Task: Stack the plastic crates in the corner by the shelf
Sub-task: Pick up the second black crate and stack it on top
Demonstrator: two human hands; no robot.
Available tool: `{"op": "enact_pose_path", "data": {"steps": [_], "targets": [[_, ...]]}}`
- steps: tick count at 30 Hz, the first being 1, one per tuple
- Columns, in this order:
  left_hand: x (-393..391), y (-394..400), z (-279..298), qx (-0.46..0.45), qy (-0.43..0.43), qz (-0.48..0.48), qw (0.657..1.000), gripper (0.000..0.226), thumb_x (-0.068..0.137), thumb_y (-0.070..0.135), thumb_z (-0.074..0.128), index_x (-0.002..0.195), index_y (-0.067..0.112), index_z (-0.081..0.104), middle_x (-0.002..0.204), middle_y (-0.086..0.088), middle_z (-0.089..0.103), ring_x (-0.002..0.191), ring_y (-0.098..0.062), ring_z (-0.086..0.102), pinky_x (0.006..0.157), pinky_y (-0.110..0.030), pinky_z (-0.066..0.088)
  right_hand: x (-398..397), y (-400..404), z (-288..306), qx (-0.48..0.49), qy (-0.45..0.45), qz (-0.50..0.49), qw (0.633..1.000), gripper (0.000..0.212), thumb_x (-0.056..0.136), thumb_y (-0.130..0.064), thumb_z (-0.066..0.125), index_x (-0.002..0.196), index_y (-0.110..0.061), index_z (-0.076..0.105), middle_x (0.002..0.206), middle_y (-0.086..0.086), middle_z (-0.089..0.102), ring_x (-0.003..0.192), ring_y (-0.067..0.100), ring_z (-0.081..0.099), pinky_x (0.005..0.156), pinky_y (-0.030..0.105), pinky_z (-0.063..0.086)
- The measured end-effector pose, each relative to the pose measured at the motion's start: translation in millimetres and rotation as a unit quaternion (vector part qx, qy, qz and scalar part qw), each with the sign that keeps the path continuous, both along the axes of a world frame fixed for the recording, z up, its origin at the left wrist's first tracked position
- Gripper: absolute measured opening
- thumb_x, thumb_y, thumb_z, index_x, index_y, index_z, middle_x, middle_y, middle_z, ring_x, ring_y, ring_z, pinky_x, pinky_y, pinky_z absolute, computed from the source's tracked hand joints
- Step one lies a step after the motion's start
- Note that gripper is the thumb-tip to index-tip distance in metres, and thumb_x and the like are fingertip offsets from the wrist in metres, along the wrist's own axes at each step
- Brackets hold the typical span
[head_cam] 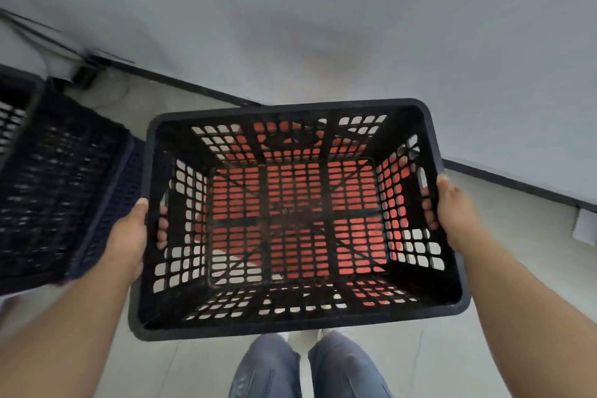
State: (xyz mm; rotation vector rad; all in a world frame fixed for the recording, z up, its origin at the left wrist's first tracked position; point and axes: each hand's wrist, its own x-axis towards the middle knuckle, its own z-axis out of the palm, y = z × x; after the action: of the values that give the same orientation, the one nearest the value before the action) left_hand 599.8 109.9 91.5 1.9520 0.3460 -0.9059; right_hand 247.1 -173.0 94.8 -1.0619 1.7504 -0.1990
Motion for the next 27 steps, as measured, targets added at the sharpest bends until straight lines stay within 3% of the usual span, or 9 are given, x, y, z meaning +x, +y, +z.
{"op": "enact_pose_path", "data": {"steps": [3, 9, 16, 20, 24, 27], "targets": [[-2.9, 30.7, 38.0, -0.006, -0.011, 0.049, 0.999, 0.042, 0.097, 0.044, 0.034, 0.083, 0.012, 0.059, 0.063, -0.003, 0.046, 0.042, -0.011, 0.038, 0.037, -0.019, 0.034, 26.1, -2.3, 39.5, -0.004, -0.013, 0.040, 0.999, 0.039, 0.095, -0.038, 0.032, 0.079, -0.011, 0.055, 0.063, 0.006, 0.049, 0.053, 0.020, 0.041, 0.049, 0.033, 0.032], [-6.8, 86.1, 111.2, -0.002, -0.032, 0.127, 0.991, 0.042, 0.098, 0.042, 0.034, 0.082, 0.011, 0.057, 0.062, -0.005, 0.046, 0.039, -0.012, 0.038, 0.034, -0.016, 0.032, 84.9, 1.7, 108.7, -0.029, -0.016, 0.135, 0.990, 0.042, 0.098, -0.035, 0.032, 0.082, -0.006, 0.058, 0.064, 0.009, 0.051, 0.052, 0.022, 0.042, 0.049, 0.034, 0.033], [-10.8, 160.2, 186.7, -0.019, -0.050, 0.216, 0.975, 0.042, 0.098, 0.042, 0.034, 0.079, 0.011, 0.055, 0.061, -0.004, 0.047, 0.047, -0.017, 0.037, 0.043, -0.024, 0.034, 169.5, 18.0, 170.2, -0.037, -0.076, 0.245, 0.966, 0.044, 0.098, -0.035, 0.033, 0.078, -0.004, 0.057, 0.063, 0.011, 0.051, 0.047, 0.022, 0.039, 0.043, 0.029, 0.030], [-2.5, 202.4, 216.6, -0.031, -0.061, 0.252, 0.965, 0.035, 0.094, 0.037, 0.038, 0.074, 0.013, 0.053, 0.045, 0.000, 0.049, 0.034, -0.013, 0.039, 0.037, -0.019, 0.035, 226.6, 33.6, 198.8, -0.032, -0.101, 0.304, 0.947, 0.044, 0.098, -0.037, 0.033, 0.075, -0.006, 0.055, 0.063, 0.010, 0.052, 0.046, 0.020, 0.039, 0.043, 0.026, 0.030], [16.7, 234.2, 249.6, -0.029, -0.082, 0.281, 0.956, 0.037, 0.095, 0.035, 0.034, 0.070, 0.014, 0.050, 0.051, -0.001, 0.046, 0.043, -0.016, 0.037, 0.043, -0.021, 0.032, 294.0, 56.7, 229.8, -0.028, -0.123, 0.363, 0.923, 0.041, 0.098, -0.034, 0.033, 0.071, -0.007, 0.051, 0.060, 0.011, 0.055, 0.044, 0.019, 0.039, 0.042, 0.024, 0.029], [40.4, 260.8, 267.7, -0.039, -0.084, 0.306, 0.948, 0.037, 0.095, 0.034, 0.032, 0.067, 0.014, 0.046, 0.039, 0.002, 0.044, 0.030, -0.011, 0.036, 0.044, -0.020, 0.029, 347.2, 80.7, 250.0, -0.032, -0.133, 0.406, 0.904, 0.039, 0.098, -0.031, 0.032, 0.071, -0.007, 0.049, 0.061, 0.012, 0.055, 0.044, 0.019, 0.039, 0.040, 0.023, 0.029]]}}
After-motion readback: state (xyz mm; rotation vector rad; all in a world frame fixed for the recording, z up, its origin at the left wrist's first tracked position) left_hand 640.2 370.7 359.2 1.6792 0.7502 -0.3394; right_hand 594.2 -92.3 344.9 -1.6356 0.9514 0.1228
